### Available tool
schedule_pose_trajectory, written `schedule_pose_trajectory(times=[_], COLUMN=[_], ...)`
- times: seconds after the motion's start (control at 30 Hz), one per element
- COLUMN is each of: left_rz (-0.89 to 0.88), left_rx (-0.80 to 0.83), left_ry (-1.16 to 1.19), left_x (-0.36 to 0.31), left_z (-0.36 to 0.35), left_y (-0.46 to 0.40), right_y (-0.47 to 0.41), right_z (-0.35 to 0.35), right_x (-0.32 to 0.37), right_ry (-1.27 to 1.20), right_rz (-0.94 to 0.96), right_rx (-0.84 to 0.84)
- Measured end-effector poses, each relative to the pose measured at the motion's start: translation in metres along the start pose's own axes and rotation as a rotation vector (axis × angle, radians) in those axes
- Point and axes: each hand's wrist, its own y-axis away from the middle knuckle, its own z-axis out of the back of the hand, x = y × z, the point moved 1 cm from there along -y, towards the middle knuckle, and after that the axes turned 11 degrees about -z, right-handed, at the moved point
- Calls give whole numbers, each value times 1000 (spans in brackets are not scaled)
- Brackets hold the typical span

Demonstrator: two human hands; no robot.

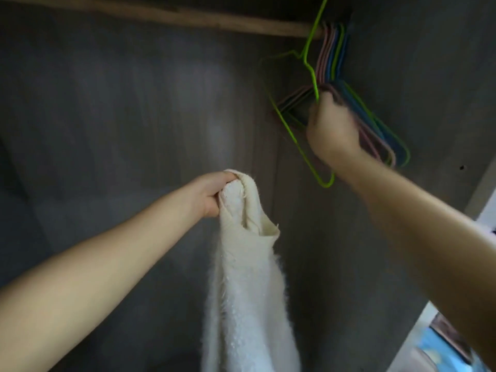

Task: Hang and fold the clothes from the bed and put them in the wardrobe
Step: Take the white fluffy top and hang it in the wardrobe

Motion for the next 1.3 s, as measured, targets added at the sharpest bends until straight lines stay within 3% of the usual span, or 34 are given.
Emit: schedule_pose_trajectory(times=[0.1,0.27,0.63,0.83,1.03,1.17,1.3], left_rz=[38,94,182,242,199,216,266], left_rx=[49,61,132,209,-29,-179,-153], left_ry=[-36,-197,-241,-229,-42,-15,19], left_x=[16,45,94,84,53,57,75], left_z=[3,5,26,47,112,138,139], left_y=[9,19,32,36,24,24,20], right_y=[82,136,159,223,262,245,235], right_z=[-20,-26,21,-33,-46,-27,-11], right_x=[-25,-32,-15,-9,-26,-25,-30], right_ry=[-380,-1018,-1630,-1410,-893,-555,-257], right_rz=[-27,-464,-582,-674,-513,-481,-456], right_rx=[38,242,222,418,957,1104,1177])
